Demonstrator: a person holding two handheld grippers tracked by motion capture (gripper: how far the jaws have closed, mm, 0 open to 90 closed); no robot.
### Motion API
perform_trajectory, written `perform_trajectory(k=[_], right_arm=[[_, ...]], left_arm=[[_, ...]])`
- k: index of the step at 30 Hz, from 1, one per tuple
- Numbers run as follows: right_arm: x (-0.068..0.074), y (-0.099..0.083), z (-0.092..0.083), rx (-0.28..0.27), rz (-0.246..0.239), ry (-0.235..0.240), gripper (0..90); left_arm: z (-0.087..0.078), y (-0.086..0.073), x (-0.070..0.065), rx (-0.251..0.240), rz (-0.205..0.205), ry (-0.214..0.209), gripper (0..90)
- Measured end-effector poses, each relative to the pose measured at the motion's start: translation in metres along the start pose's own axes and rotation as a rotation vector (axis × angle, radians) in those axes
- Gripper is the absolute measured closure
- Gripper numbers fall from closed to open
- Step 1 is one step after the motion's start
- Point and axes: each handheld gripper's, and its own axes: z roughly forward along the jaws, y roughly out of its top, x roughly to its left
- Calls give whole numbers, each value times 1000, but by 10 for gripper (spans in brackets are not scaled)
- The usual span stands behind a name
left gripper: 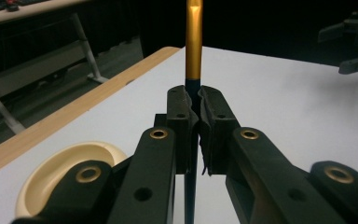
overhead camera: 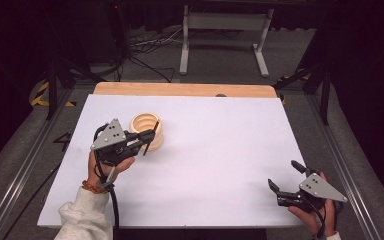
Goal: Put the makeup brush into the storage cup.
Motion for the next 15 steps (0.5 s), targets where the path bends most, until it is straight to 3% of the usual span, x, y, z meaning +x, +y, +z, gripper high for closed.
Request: perform_trajectory(k=[15], right_arm=[[-1, 0, -1, -7, 5, 0, 66]], left_arm=[[-2, 16, 12, -41, 5, 38, 836]])
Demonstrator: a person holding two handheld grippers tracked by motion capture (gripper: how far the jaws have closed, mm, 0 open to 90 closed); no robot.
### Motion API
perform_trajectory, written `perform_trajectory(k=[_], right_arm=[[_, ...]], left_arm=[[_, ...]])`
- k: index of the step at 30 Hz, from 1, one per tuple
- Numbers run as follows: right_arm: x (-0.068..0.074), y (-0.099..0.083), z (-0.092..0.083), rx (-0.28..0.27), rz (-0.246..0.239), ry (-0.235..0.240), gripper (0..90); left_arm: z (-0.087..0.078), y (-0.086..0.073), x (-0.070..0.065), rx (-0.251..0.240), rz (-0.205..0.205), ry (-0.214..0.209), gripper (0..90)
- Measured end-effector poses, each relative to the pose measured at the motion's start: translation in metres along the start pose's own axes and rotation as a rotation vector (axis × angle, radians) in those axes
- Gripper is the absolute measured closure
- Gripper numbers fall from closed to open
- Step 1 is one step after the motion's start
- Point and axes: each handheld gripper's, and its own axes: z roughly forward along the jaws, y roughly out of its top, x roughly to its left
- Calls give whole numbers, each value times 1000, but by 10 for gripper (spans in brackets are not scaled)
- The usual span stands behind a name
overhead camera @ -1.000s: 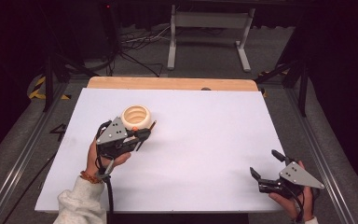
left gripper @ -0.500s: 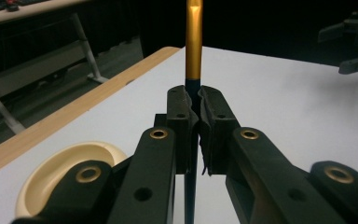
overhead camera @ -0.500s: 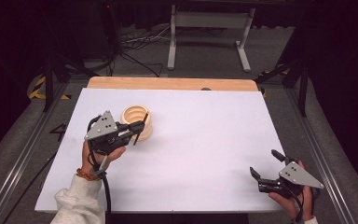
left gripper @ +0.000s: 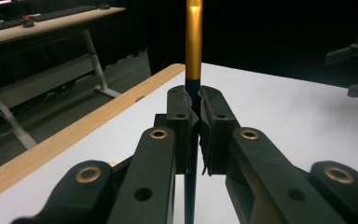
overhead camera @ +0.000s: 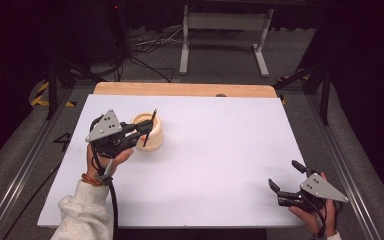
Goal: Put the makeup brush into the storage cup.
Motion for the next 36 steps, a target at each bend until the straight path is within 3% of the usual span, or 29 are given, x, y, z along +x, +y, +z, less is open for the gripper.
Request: perform_trajectory(k=[19, 25, 36], right_arm=[[1, 0, 1, 2, -5, 12, 66], [1, 0, 1, 3, -5, 11, 66], [1, 0, 0, 2, -8, 10, 66]], left_arm=[[4, 6, 27, -67, -36, 107, 836], [11, 6, 34, -60, -35, 145, 836], [24, 5, 45, -72, -53, 170, 836]])
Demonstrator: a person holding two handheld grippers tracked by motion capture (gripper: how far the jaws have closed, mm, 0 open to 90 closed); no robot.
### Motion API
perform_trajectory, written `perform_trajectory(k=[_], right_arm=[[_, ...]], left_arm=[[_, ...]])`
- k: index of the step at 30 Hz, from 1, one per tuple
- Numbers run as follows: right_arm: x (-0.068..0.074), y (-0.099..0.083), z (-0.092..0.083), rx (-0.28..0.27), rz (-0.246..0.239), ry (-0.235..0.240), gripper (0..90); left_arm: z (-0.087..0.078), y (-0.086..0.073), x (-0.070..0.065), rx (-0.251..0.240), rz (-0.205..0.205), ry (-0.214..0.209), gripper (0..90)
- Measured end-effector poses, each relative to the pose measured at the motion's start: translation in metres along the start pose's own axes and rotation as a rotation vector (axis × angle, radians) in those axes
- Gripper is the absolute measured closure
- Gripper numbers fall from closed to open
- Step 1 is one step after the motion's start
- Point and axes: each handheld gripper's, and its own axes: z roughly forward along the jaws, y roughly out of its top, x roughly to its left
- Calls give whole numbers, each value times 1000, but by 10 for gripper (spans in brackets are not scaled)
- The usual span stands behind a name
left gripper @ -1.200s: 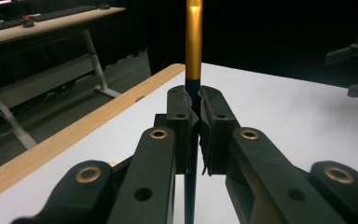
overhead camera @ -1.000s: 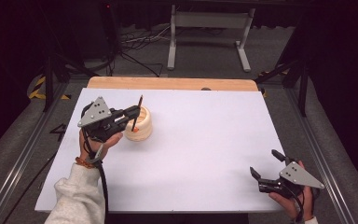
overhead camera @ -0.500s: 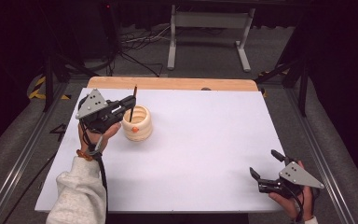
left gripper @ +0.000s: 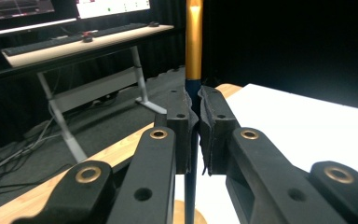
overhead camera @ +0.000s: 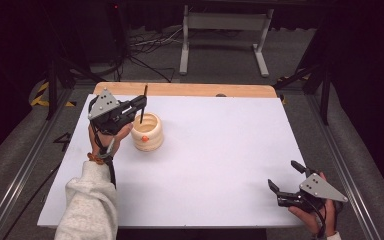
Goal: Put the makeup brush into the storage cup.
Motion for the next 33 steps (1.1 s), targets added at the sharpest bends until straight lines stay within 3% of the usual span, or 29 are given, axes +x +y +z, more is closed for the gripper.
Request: perform_trajectory(k=[8, 20, 26, 29, 33], right_arm=[[0, 0, 0, -2, -4, -2, 66], [0, 0, 0, -3, -4, -1, 66], [0, 0, 0, -1, -3, 0, 66], [0, 0, 0, 0, -1, 2, 66], [0, 0, 0, -1, -1, 2, 66]], left_arm=[[9, -7, 8, -19, -1, 19, 836], [15, -20, 16, -54, -32, 4, 836], [18, -27, 17, -37, -22, 17, 836], [20, -34, 19, -48, -54, 15, 836], [22, -43, 20, -39, -63, 11, 835]])
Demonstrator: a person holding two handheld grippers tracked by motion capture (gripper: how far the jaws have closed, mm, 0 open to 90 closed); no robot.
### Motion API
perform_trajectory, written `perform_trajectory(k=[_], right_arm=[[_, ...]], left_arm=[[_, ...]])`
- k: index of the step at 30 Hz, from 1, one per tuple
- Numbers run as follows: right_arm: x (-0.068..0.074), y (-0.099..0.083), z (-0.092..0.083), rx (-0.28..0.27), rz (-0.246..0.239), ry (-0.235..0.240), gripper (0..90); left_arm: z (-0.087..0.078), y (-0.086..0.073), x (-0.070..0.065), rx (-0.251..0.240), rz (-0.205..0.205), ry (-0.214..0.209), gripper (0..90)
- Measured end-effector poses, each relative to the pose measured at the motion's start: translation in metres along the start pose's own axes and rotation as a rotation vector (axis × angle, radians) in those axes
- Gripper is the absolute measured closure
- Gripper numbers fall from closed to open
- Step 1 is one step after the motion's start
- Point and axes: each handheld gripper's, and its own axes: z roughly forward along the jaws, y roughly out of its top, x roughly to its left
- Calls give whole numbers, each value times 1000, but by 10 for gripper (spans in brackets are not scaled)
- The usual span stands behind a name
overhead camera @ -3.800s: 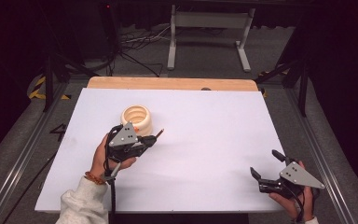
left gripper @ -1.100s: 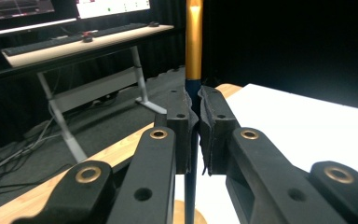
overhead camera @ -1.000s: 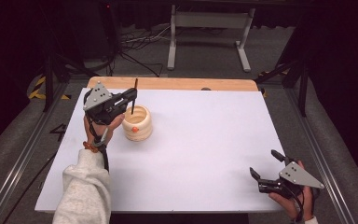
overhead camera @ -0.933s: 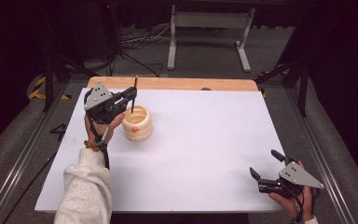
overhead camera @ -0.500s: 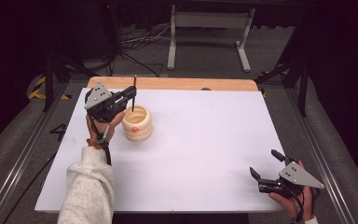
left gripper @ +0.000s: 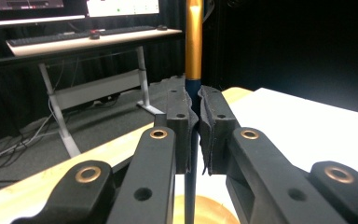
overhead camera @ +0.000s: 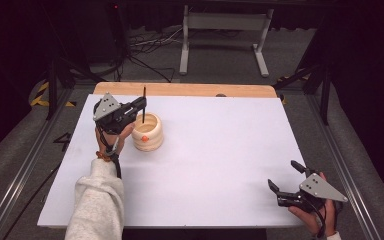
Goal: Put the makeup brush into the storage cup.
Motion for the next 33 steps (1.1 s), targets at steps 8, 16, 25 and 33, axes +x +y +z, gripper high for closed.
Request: perform_trajectory(k=[8, 16, 25, 33], right_arm=[[0, 0, 0, 0, 1, 3, 66], [0, 0, 1, 1, 2, 4, 66], [0, 0, 0, 1, 0, 4, 68], [1, 0, 0, 3, -1, 5, 68]], left_arm=[[6, -17, -4, 19, -1, -14, 835], [7, -29, -4, 34, -23, -26, 835], [4, -39, -10, 42, -23, -44, 835], [-1, -42, -10, 47, -23, -39, 835]])
